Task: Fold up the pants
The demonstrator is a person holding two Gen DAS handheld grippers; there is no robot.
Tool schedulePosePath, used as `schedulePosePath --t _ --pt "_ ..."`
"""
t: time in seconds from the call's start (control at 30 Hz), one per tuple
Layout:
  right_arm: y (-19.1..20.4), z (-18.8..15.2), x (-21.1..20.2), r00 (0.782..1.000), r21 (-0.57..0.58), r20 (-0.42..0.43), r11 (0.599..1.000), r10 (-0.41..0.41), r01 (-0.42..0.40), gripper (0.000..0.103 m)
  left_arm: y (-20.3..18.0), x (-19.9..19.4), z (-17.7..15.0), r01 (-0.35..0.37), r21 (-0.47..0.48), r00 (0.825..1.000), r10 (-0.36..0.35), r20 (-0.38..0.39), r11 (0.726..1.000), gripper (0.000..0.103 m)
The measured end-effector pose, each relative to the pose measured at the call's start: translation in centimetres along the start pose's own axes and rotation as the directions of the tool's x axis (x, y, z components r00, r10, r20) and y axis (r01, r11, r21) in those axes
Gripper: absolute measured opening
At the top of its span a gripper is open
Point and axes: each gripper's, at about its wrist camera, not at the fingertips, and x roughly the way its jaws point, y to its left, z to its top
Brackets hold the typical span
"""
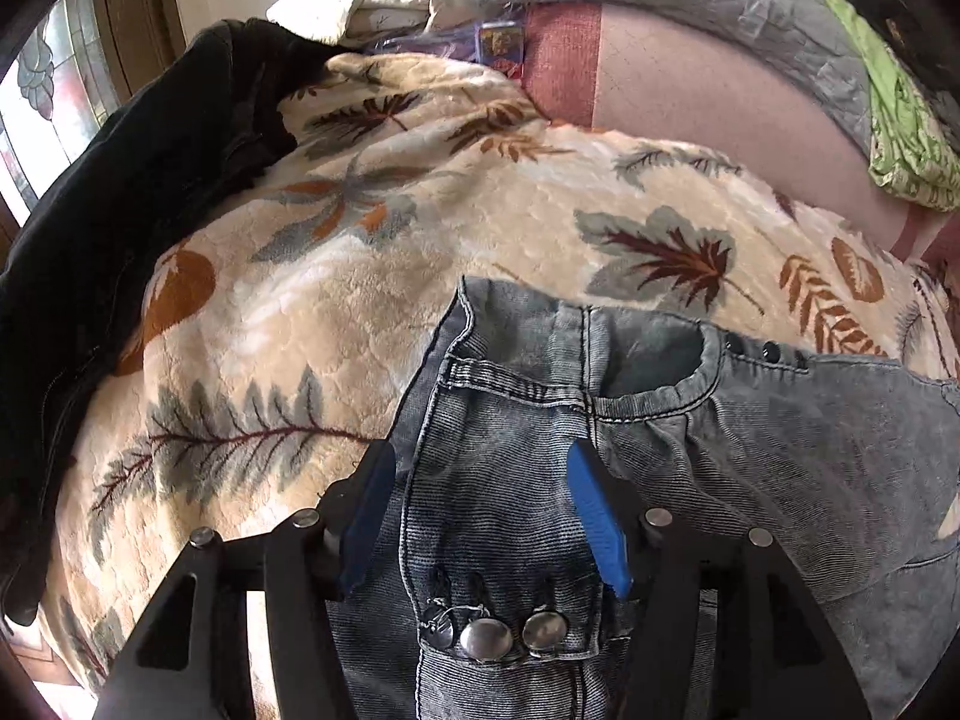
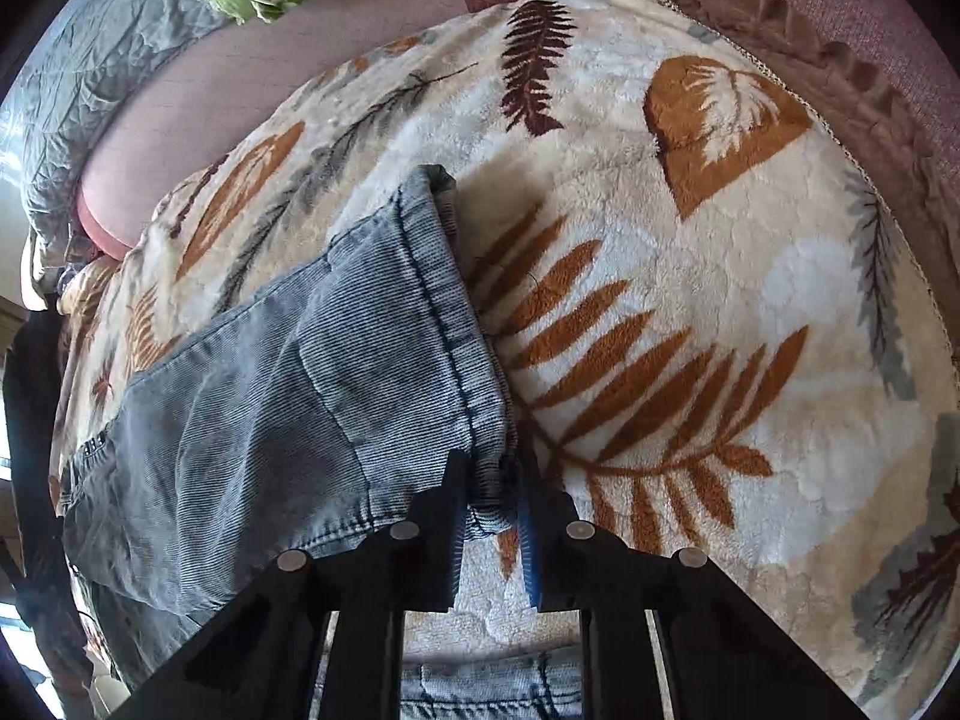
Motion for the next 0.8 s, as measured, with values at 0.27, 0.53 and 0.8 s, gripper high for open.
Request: schedulePosePath --t 0.27,0.53,0.8 --pt "-0.8 -2.0 -2.0 0.99 -0.124 -0.014 0.983 -0.138 0.135 0.018 -0.2 0.9 0.2 -0.061 0.033 0.998 0.062 -0.028 0.998 0.068" --pt "-1.4 -3.2 -4.7 0.976 -0.076 0.146 0.982 -0.163 0.175 0.058 -0.5 -4.2 0.1 -0.048 0.05 0.994 0.042 0.103 0.998 0.068" --pt "0.6 -4.4 0.3 0.998 -0.04 0.003 0.997 0.066 -0.065 0.075 -2.8 2.0 -1.9 -0.13 0.189 0.986 0.146 -0.075 0.973 0.081"
